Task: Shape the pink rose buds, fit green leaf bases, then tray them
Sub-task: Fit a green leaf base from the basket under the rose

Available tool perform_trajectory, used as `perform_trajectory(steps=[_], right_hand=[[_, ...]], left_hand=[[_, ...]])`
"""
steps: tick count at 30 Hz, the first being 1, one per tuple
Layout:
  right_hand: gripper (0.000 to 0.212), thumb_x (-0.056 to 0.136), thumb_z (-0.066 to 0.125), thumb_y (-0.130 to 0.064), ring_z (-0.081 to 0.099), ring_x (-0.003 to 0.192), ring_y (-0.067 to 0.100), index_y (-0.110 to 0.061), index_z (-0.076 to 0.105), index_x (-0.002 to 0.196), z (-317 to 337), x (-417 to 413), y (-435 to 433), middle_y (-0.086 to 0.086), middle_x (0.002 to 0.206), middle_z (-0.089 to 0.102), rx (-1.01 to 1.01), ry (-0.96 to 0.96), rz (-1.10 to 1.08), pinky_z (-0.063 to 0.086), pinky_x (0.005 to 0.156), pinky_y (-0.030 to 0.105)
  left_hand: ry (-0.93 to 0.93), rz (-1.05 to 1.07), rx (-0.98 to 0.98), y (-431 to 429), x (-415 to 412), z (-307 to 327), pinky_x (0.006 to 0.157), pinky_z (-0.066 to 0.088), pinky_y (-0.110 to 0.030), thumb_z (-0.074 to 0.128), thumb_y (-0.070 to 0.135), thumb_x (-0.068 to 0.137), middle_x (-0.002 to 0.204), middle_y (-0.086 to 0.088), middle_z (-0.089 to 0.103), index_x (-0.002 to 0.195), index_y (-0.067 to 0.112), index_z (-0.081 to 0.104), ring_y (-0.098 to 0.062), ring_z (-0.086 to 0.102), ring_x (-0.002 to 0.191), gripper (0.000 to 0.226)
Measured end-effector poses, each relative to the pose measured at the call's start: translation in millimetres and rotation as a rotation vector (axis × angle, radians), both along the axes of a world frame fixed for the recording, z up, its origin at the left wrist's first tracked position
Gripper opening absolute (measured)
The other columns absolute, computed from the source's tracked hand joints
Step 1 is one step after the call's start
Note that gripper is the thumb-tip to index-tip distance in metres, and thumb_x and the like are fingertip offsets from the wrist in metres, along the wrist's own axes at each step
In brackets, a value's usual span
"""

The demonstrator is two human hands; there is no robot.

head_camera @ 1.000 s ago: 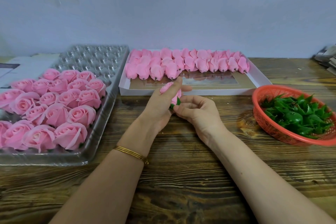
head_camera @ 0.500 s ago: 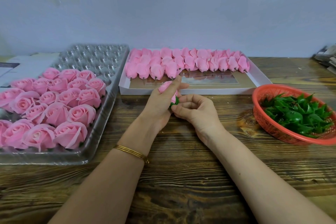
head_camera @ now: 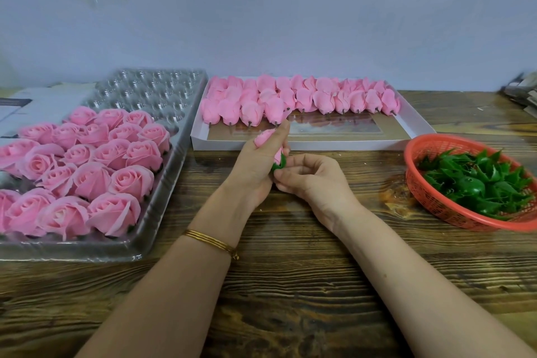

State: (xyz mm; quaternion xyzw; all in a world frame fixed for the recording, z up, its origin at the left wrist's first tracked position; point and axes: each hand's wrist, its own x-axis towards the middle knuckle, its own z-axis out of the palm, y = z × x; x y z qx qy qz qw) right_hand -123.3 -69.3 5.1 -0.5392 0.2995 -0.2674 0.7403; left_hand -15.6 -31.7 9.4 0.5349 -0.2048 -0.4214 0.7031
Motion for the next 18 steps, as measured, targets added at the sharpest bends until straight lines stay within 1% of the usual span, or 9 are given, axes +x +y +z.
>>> perform_trajectory(steps=[2,5,10,14,16,18], right_hand=[[0.016,0.079,0.068,0.013,0.063,0.073,0.019,0.004,0.067,0.092,-0.8,0.3,-0.8,0.014,0.077,0.065,0.0,-0.008,-0.013,0.057,0.071,0.023],[0.017,0.078,0.07,0.013,0.062,0.074,0.019,0.004,0.067,0.092,-2.0,0.7,-1.9,0.014,0.077,0.064,0.005,-0.014,-0.029,0.055,0.069,0.023],[0.016,0.077,0.071,0.012,0.06,0.069,0.019,0.002,0.067,0.089,-3.9,2.4,-2.2,0.014,0.075,0.063,-0.001,-0.025,-0.048,0.054,0.063,0.019],[0.015,0.077,0.072,0.01,0.06,0.069,0.02,-0.002,0.067,0.085,-5.3,2.3,-2.9,0.011,0.071,0.064,-0.018,-0.039,-0.054,0.053,0.067,0.022],[0.016,0.077,0.072,0.01,0.06,0.07,0.02,-0.002,0.067,0.086,-5.2,1.7,-2.8,0.011,0.071,0.065,-0.023,-0.049,-0.049,0.054,0.068,0.022],[0.016,0.078,0.071,0.011,0.063,0.071,0.02,-0.001,0.067,0.087,-5.0,1.1,-2.2,0.011,0.071,0.066,-0.004,-0.065,-0.044,0.056,0.068,0.022]], left_hand=[[0.007,-0.001,-0.005,0.2,0.6,-0.4,0.054,0.041,-0.019,0.065,0.038,0.092,0.06,0.003,0.049,0.058,0.02,0.05,-0.008,0.046,0.055,0.042],[0.002,-0.021,-0.005,0.9,0.3,1.3,0.061,0.039,-0.026,0.064,0.038,0.094,0.062,0.002,0.048,0.051,0.02,0.052,-0.01,0.047,0.059,0.048],[0.003,-0.064,-0.01,3.2,-0.7,5.0,0.059,0.036,-0.029,0.06,0.04,0.096,0.062,0.0,0.048,0.051,0.019,0.054,-0.012,0.048,0.057,0.05],[-0.008,-0.109,0.012,6.5,-1.0,7.7,0.055,0.033,-0.029,0.058,0.042,0.096,0.064,-0.003,0.05,0.055,0.016,0.057,-0.017,0.049,0.058,0.048],[-0.012,-0.122,0.021,7.9,-1.4,8.6,0.053,0.033,-0.028,0.057,0.043,0.096,0.064,-0.003,0.051,0.056,0.017,0.059,-0.018,0.051,0.058,0.048],[-0.019,-0.13,0.035,8.5,-1.4,9.1,0.052,0.036,-0.026,0.058,0.043,0.096,0.064,-0.002,0.052,0.055,0.018,0.061,-0.016,0.052,0.059,0.048]])
